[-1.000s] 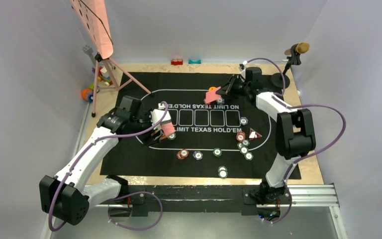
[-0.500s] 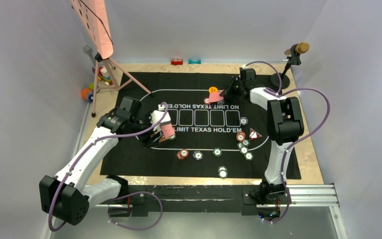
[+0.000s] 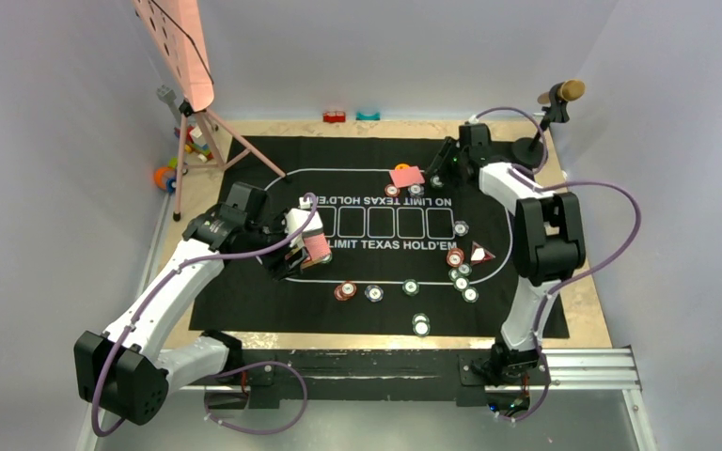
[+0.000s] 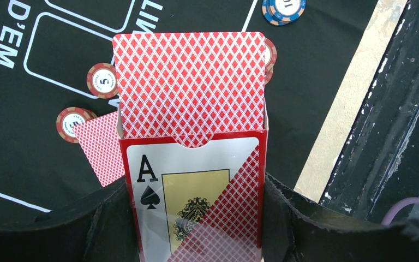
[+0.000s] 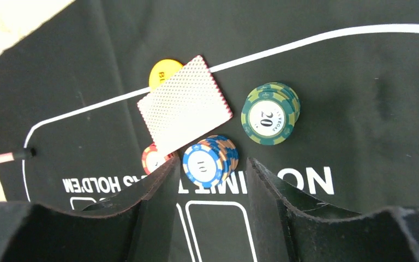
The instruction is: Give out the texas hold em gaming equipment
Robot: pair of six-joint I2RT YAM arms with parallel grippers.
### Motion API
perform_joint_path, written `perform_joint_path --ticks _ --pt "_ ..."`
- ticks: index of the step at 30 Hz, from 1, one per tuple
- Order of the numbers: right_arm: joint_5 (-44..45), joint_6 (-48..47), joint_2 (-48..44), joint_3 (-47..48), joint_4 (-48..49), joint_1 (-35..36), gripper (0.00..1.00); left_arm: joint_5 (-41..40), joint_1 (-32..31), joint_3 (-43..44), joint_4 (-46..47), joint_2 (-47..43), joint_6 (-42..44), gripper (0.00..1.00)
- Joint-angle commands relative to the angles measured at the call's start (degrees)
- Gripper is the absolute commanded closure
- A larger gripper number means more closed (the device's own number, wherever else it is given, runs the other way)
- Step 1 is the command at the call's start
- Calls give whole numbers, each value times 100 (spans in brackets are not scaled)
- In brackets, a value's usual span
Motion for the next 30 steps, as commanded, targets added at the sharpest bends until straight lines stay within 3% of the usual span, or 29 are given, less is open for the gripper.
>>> perform_joint_path --ticks 1,6,11,16,20,30 --pt "482 -122 -875 -197 -111 25 48 210 19 230 148 -113 -16 46" --pt "100 -199 -1777 -718 -32 400 46 214 19 225 188 -120 -27 46" --pt "-1960 -327 -2395 -1356 651 1060 17 223 19 234 195 -120 -28 46" --pt "-3160 -248 -2490 -1557 1145 2092 11 197 19 249 213 -145 -37 46" --pt "-3482 -47 -2370 -1491 1566 2718 9 201 19 281 205 -127 -63 46" --pt "-3552 23 -1493 -1057 1701 3268 5 201 19 395 173 -113 -89 46"
